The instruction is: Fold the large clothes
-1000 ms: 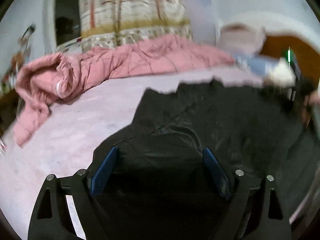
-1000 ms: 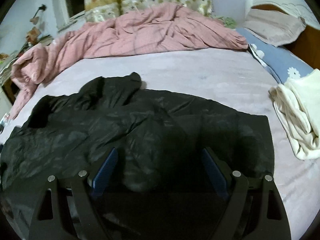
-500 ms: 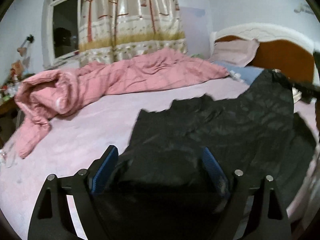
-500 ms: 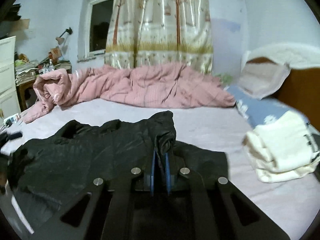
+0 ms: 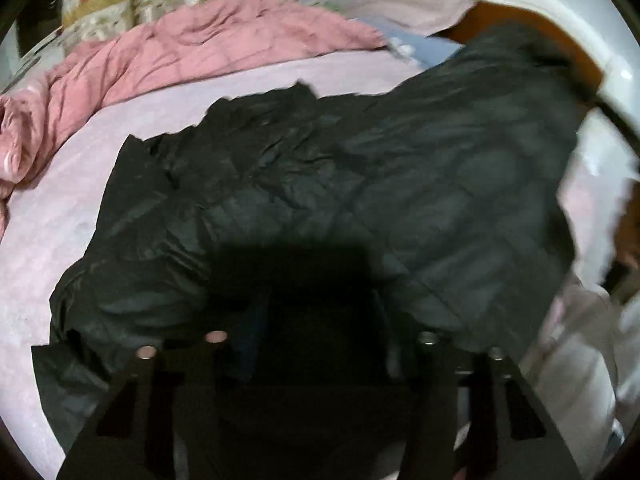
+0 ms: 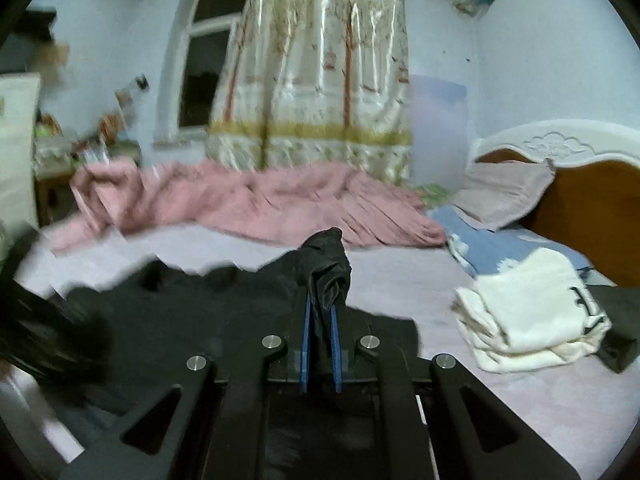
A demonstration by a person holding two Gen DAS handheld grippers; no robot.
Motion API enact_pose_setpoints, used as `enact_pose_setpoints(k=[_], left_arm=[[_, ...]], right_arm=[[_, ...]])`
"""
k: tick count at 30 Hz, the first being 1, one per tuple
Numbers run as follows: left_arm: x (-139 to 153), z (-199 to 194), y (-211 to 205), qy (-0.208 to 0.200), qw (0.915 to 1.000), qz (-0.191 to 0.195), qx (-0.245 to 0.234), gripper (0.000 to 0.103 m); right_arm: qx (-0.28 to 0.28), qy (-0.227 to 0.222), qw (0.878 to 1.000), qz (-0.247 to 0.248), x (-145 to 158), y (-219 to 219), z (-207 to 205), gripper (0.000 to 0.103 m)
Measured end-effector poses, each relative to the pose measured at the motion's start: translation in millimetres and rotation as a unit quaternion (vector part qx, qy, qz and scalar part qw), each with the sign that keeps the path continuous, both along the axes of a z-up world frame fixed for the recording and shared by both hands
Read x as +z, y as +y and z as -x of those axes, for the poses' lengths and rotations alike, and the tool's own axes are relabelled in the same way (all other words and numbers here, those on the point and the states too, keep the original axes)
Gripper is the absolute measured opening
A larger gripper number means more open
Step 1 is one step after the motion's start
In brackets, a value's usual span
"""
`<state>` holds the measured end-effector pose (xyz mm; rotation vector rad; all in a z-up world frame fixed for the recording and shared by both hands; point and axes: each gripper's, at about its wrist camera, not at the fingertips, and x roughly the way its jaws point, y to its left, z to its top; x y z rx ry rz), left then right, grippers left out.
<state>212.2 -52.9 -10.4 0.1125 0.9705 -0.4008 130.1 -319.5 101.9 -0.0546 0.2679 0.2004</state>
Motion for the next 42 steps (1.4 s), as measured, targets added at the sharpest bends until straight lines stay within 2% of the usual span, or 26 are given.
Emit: enact_pose_setpoints(k=[2, 5, 7, 9, 11, 12, 15, 18, 20, 23, 26, 29, 30, 32, 34, 35, 37, 39, 40, 41, 42], left_arm=[[0.0, -22.1, 5.1, -0.01, 0.9989, 0.001, 0.045, 0.027], [3.0, -50.0, 14.6, -0.052, 0.9928, -0.02, 0.106, 0.027], [8.6, -56.9, 23.0, -0.083, 0.9887, -0.011, 0.125, 0.027], [17.8, -51.3, 32.6, -0.109, 0.9883, 0.019, 0.105, 0.035], [31.8, -42.4, 35.5, -0.142, 0.9867, 0.036, 0.071, 0.072], [38.8, -37.4, 34.7, -0.157, 0.9851, 0.035, 0.061, 0.079], [57.5, -29.9, 21.4, -0.176, 0.9834, 0.041, 0.013, 0.082], [66.2, -31.8, -2.6, -0.172, 0.9845, 0.03, -0.021, 0.086], [63.5, -44.4, -16.8, -0.151, 0.9879, 0.02, -0.029, 0.098], [48.8, -69.0, -31.5, -0.112, 0.9934, 0.017, -0.022, 0.098], [35.6, -90.7, -50.2, -0.081, 0.9956, 0.032, -0.033, 0.098], [30.0, -101.7, -70.4, -0.074, 0.9956, 0.051, -0.028, 0.098], [29.8, -105.7, -76.1, -0.074, 0.9955, 0.057, -0.015, 0.098], [27.7, -113.8, -88.5, -0.071, 0.9957, 0.059, -0.009, 0.098], [17.2, -126.4, -101.6, -0.049, 0.9983, 0.033, -0.006, 0.098], [8.3, -133.8, -107.8, -0.028, 0.9994, 0.019, -0.01, 0.098], [-17.0, -147.7, -118.1, 0.037, 0.9988, -0.008, -0.032, 0.098], [-36.5, -149.6, -121.5, 0.07, 0.9964, -0.025, -0.041, 0.092], [-37.3, -145.4, -120.4, 0.058, 0.997, -0.023, -0.045, 0.075], [-33.8, -140.2, -119.2, 0.044, 0.9975, -0.019, -0.052, 0.051], [-28.1, -133.6, -117.5, 0.025, 0.9979, -0.019, -0.056, 0.034]], right_arm=[[0.032, -0.018, 0.999, -0.027, 9.6, -0.7, 8.8, 0.009], [0.072, -0.029, 0.995, -0.061, 17.5, -2.5, 16.9, 0.006], [0.091, -0.029, 0.992, -0.077, 18.5, -5.9, 20.4, 0.006], [0.082, -0.015, 0.994, -0.068, 13.7, -6.2, 16.8, 0.006], [0.078, 0.005, 0.995, -0.058, 3.2, -5.8, 10.2, 0.006], [0.084, 0.021, 0.994, -0.063, -4.8, -6.6, 6.1, 0.006], [0.101, 0.063, 0.99, -0.075, -28.0, -3.2, -3.4, 0.006], [0.115, 0.11, 0.985, -0.062, -52.4, 9.9, -14.6, 0.006], [0.112, 0.133, 0.984, -0.039, -63.8, 19.9, -18.8, 0.006], [0.079, 0.15, 0.985, -0.023, -75.6, 22.5, -23.7, 0.006], [0.046, 0.164, 0.984, -0.047, -77.7, 6.7, -32.4, 0.006], [0.002, 0.157, 0.985, -0.065, -72.3, -18.5, -37.7, 0.006], [-0.013, 0.158, 0.985, -0.068, -71.8, -27.7, -38.9, 0.009], [-0.029, 0.161, 0.983, -0.081, -72.1, -43.4, -41.1, 0.022], [-0.04, 0.168, 0.98, -0.103, -74.6, -59.1, -42.0, 0.04], [-0.042, 0.171, 0.978, -0.111, -75.5, -64.4, -42.1, 0.042], [-0.042, 0.173, 0.977, -0.115, -75.0, -69.5, -42.8, 0.042], [-0.039, 0.17, 0.978, -0.11, -73.3, -69.8, -42.3, 0.042], [-0.037, 0.169, 0.979, -0.106, -72.4, -68.4, -42.5, 0.043], [-0.035, 0.168, 0.98, -0.101, -72.1, -66.6, -42.7, 0.043], [-0.034, 0.169, 0.98, -0.097, -72.3, -65.4, -43.1, 0.044]])
